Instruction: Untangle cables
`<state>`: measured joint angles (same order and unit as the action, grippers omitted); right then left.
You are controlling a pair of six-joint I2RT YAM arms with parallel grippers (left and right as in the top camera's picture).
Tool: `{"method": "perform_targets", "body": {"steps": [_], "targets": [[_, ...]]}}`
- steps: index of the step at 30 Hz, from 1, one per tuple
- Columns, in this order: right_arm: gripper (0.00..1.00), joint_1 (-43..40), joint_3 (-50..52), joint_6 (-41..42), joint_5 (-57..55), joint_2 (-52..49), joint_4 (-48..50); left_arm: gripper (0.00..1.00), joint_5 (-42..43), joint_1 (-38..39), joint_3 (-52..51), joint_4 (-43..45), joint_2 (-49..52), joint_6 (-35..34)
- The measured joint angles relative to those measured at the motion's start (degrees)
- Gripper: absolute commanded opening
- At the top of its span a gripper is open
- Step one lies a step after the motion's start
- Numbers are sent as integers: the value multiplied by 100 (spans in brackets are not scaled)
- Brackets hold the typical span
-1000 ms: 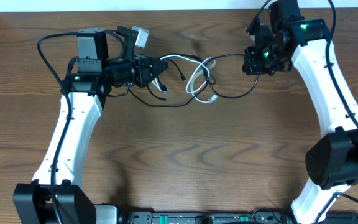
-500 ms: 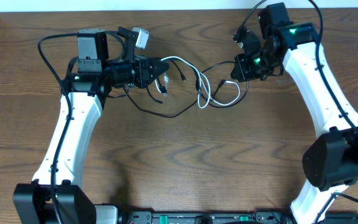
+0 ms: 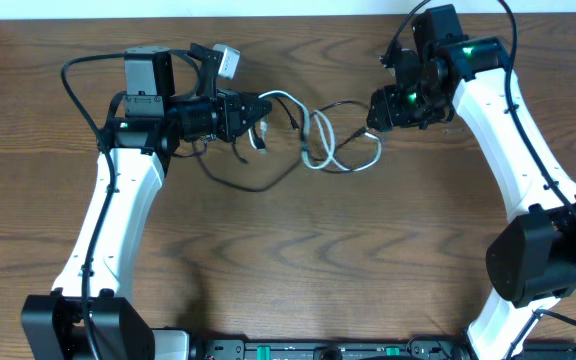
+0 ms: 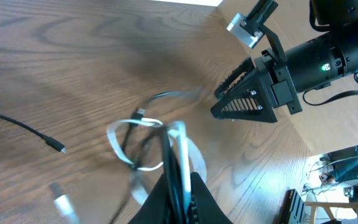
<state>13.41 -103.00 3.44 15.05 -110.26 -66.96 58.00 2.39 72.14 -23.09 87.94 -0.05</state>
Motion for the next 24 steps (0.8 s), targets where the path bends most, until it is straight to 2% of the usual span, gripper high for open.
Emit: {"method": "perform_targets", "body": {"steps": [2,5,6,8,12,15,20,21,22,24], "targets": [[73,0,0,254,-365,0,-66,7,2,0,0,98,2,-39],[77,-7,13,461,-667,0,157,7,146,0,0,472,2,-219],[84,-11,15,317,-417,0,315,7,188,0,0,542,0,-280],[84,20,13,-44,332,0,671,7,236,0,0,691,2,-479],[79,234,9,-101,1259,0,951,7,302,0,0,1032,0,-903],[70,540,9,48,1537,-52,964,7,398,0,-2,1375,0,-1266],[70,922,11,153,1720,-376,1508,8,691,55,-2,1261,-13,-1552],[68,986,13,153,1720,-426,1591,7,730,72,0,1266,-13,-1652],[58,1027,13,157,1714,-444,1637,7,774,85,-2,1287,-17,-1753],[48,1047,13,229,1687,-444,1661,7,809,92,-2,1523,-20,-2061]]}}
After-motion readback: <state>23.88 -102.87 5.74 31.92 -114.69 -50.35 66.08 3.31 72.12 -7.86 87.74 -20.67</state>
